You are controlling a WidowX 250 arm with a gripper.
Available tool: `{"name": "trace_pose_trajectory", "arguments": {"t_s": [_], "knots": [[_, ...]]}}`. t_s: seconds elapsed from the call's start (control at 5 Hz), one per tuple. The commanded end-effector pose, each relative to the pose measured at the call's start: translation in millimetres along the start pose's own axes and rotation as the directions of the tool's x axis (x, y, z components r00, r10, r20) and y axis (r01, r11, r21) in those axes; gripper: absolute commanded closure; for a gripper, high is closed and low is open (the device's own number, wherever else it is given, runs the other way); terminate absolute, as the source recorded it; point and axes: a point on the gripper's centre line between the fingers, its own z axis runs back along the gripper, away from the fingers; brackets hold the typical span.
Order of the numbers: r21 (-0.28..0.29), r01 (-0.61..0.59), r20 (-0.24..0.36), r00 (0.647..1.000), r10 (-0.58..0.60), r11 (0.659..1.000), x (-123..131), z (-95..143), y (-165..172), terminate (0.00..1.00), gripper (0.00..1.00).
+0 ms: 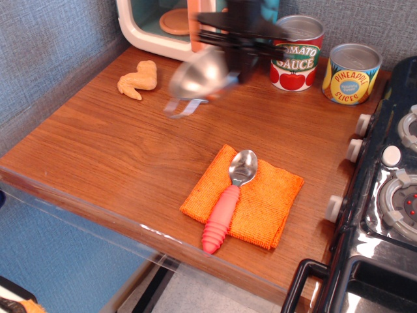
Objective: Slide the silver born behind the orange rag and in front of the canned goods.
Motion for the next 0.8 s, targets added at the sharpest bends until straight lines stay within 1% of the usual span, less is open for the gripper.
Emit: {"name": "trace_pose_trajectory", "arguments": {"t_s": [0.0, 0.2, 0.4, 0.6], "knots": [[-0.016, 0.08, -0.009, 0.997, -0.08, 0.997, 31.0, -15.9, -55.8, 0.0, 1.0], [-0.008, 0.093, -0.068, 0.993, -0.093, 0.996, 25.5, -35.4, -56.6, 0.0, 1.0], [-0.004, 0.098, -0.11, 0.989, -0.097, 0.995, 19.0, -47.0, -53.7, 0.0, 1.0], [0.006, 0.125, -0.147, 0.982, -0.123, 0.992, 14.1, -51.1, -53.4, 0.0, 0.0]]}}
